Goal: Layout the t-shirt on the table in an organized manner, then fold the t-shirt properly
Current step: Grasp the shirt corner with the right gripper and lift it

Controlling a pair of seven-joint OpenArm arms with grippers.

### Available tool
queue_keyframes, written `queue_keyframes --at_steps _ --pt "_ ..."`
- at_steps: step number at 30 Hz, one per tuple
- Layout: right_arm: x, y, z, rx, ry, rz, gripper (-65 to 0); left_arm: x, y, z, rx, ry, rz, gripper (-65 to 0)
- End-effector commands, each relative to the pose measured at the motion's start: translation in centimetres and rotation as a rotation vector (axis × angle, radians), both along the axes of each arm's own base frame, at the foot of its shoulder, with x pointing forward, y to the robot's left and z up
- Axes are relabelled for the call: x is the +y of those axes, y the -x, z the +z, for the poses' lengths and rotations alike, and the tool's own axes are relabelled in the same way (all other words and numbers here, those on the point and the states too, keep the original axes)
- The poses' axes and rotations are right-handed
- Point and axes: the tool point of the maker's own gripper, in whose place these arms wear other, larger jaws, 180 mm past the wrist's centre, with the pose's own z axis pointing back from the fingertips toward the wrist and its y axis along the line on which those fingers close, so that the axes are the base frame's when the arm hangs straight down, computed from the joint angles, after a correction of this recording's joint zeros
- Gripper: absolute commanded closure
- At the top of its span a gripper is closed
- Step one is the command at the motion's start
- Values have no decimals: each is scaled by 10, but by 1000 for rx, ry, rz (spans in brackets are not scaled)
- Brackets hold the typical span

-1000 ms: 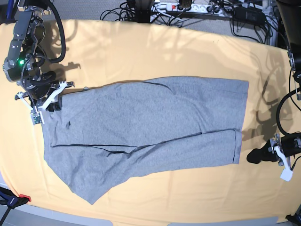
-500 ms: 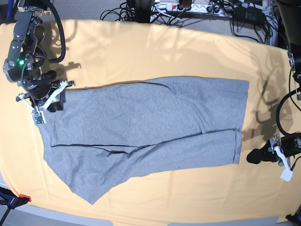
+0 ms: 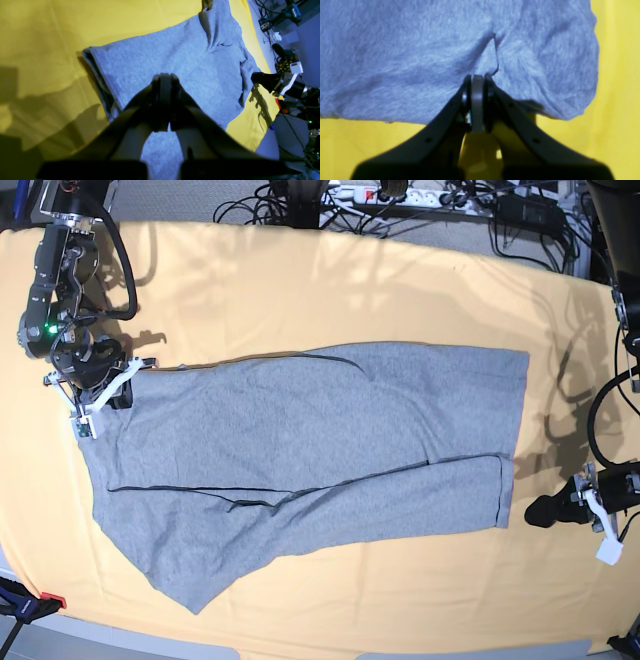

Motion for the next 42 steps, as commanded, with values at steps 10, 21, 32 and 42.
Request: queue_keyframes --at_steps 10,21,32,42 --pt "18 -11 75 -164 92 97 0 6 -9 29 -79 18 17 0" --pt "21 9 58 -101 94 116 -95 6 -10 30 -84 22 21 0" --pt "21 4 62 -144 107 124 0 6 -10 30 -84 20 20 0" --pt "-5 -1 53 -146 136 -7 -330 6 -9 29 -79 18 17 0"
